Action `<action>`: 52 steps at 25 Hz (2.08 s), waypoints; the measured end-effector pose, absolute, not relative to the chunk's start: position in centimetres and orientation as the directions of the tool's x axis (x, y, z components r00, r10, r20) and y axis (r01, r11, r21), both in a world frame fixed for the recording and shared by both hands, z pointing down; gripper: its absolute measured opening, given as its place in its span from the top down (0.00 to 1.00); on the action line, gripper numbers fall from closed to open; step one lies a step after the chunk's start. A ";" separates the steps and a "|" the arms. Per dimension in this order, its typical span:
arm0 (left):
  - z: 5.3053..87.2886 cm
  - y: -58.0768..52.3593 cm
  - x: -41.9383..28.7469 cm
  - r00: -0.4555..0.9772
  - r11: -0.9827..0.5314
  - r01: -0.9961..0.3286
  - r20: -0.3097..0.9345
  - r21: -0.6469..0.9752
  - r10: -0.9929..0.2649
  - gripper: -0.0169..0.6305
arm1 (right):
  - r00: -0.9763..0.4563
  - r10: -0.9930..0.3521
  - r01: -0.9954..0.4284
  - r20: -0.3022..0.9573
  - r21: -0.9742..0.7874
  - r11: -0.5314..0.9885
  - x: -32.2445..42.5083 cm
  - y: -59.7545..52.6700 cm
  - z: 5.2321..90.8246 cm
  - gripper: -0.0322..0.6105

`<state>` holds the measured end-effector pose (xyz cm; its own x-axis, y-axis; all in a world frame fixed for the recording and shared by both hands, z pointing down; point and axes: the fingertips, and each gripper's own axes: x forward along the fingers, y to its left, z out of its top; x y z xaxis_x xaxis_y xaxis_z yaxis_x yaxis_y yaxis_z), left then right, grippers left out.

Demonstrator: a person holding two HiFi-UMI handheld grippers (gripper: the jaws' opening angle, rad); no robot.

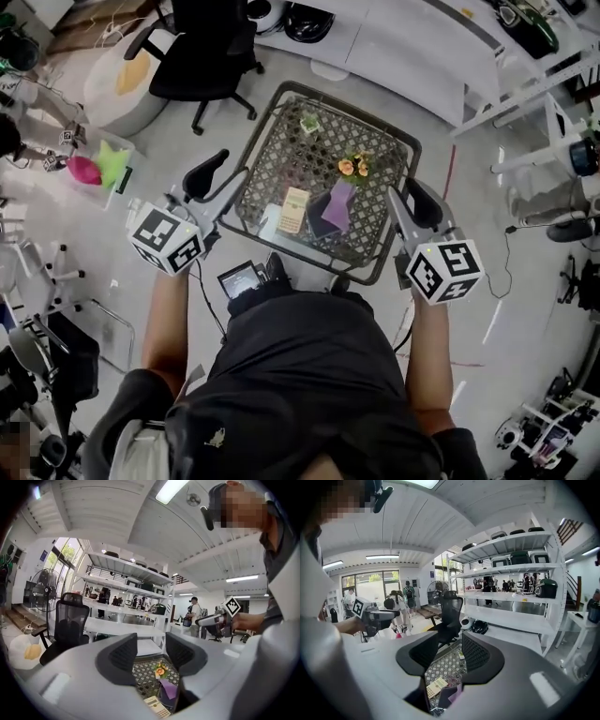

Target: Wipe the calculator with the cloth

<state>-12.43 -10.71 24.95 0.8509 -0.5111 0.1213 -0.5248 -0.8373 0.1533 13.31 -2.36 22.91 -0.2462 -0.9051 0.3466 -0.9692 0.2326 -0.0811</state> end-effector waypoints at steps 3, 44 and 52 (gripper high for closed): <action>26.0 -10.9 -13.2 0.846 -0.827 -0.533 0.125 0.177 -0.518 0.64 | -0.251 -0.890 -0.968 0.381 -0.074 0.242 12.7 -2.5 24.1 0.72; 38.8 -7.6 -18.8 0.637 -0.544 -0.770 0.365 0.332 -0.679 0.64 | -0.339 -0.428 -0.920 0.838 -0.200 0.337 13.3 -9.1 58.9 0.71; 40.8 -7.6 -19.5 0.620 -0.513 -0.784 0.387 0.350 -0.682 0.64 | -0.319 -0.297 -0.914 0.900 -0.209 0.349 13.0 -7.6 65.9 0.64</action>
